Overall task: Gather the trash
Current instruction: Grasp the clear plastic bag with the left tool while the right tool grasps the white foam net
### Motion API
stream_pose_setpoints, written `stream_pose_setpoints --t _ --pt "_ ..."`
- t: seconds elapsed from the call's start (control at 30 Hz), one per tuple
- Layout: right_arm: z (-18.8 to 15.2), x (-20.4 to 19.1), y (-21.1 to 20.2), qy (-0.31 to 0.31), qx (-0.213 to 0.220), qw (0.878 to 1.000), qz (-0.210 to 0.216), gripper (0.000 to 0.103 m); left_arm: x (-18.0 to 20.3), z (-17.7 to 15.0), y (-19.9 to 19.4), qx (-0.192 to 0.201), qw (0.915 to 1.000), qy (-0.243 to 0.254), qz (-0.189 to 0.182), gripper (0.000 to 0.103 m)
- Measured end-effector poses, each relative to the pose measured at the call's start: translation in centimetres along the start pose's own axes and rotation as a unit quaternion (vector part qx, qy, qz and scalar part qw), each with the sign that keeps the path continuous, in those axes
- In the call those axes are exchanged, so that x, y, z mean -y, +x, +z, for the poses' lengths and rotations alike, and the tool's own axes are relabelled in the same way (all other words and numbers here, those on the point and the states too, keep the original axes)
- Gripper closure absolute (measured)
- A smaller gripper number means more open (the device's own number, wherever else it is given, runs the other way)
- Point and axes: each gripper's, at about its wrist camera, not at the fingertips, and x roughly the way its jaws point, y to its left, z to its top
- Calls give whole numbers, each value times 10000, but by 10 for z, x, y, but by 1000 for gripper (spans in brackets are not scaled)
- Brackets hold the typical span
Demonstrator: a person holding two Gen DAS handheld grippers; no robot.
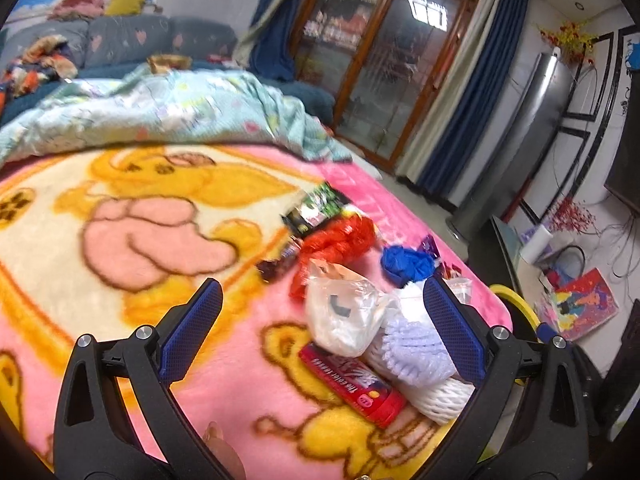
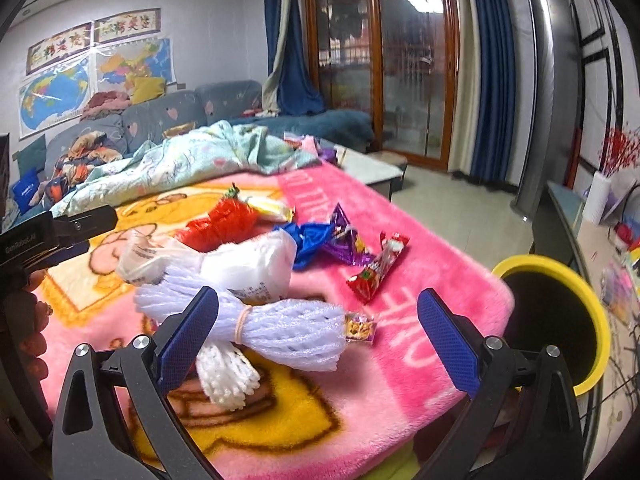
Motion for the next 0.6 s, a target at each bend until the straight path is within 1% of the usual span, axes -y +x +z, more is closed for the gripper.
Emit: stream_pose_setpoints --t 0.07,0.1,0.17,0.27,0.3,0.33,0.37,0.43,0.47,0.5,0.57,0.6 --pt "-2 3 9 45 -158 9998 69 11 -1 2 13 -180 9997 -96 -147 11" --pt "-3 5 13 75 -224 9997 112 15 -1 3 18 -244 9995 -135 -172 11" --pt "-6 8 20 188 -390 9988 240 16 -3 3 29 -393 9988 -232 -187 11" --pt "-11 15 28 374 -633 9964 412 22 -9 0 41 -609 9967 -462 -269 11" --pt "-13 18 30 437 -700 9954 484 26 -9 -1 43 -662 9960 -525 -293 11" --pt "-13 19 32 464 -734 9948 540 32 -10 -2 44 -684 9956 -560 -323 14" --pt "-14 21 34 489 -778 9939 613 36 -9 -2 44 -698 9953 -567 -352 21" --pt "-15 22 35 504 -853 9924 731 51 -7 -3 45 -755 9951 -525 -375 27" --pt "-17 22 35 501 -901 9914 807 55 -7 -4 46 -788 9947 -529 -398 32" --pt "-16 21 34 493 -924 9909 849 62 -7 -6 46 -829 9941 -559 -422 34" --pt "-17 20 33 467 -931 9904 906 73 -6 -8 45 -887 9934 -586 -421 42" --pt "-16 21 31 456 -932 9902 938 81 -6 -9 45 -911 9933 -580 -415 45"
